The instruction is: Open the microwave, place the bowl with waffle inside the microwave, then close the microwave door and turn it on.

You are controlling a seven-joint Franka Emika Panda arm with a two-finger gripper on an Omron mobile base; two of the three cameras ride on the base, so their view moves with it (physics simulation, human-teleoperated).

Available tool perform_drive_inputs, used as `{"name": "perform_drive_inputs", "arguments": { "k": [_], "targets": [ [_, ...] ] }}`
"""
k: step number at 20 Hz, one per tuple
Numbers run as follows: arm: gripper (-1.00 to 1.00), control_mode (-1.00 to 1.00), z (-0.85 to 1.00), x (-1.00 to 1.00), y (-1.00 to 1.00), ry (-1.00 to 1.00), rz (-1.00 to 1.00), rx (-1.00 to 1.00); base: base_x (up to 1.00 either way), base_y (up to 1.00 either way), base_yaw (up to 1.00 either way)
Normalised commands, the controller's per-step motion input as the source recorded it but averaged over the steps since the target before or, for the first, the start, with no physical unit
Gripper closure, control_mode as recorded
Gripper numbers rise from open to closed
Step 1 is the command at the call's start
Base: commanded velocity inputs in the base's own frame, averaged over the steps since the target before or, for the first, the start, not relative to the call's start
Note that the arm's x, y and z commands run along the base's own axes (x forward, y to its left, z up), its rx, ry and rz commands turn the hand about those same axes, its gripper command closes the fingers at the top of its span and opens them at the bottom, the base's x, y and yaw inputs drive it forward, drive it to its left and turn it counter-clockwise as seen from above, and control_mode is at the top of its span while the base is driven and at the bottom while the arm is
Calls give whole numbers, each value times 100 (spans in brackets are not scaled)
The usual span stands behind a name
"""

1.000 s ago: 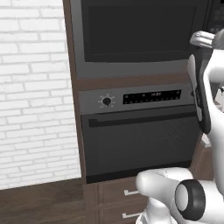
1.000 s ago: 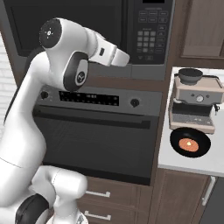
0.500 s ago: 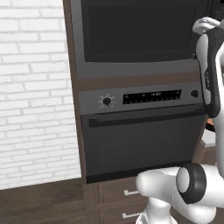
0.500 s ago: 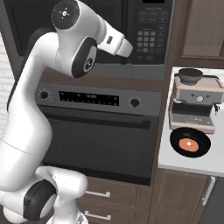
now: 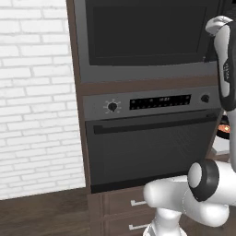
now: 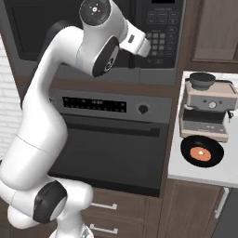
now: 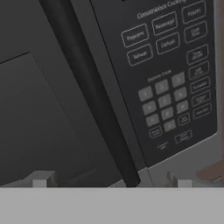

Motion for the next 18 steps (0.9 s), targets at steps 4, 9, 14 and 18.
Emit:
{"name": "perform_drive_inputs", "arguments": {
  "k": [4, 9, 14, 18],
  "targets": [
    [-100, -100, -22, 46, 3, -1, 0, 0, 0, 0, 0],
    [-100, -100, -16, 19, 0, 0, 0, 0, 0, 0, 0],
    [-100, -100, -4, 14, -7, 0, 0, 0, 0, 0, 0],
    [-100, -100, -1, 33, -4, 0, 0, 0, 0, 0, 0]
  ]
}}
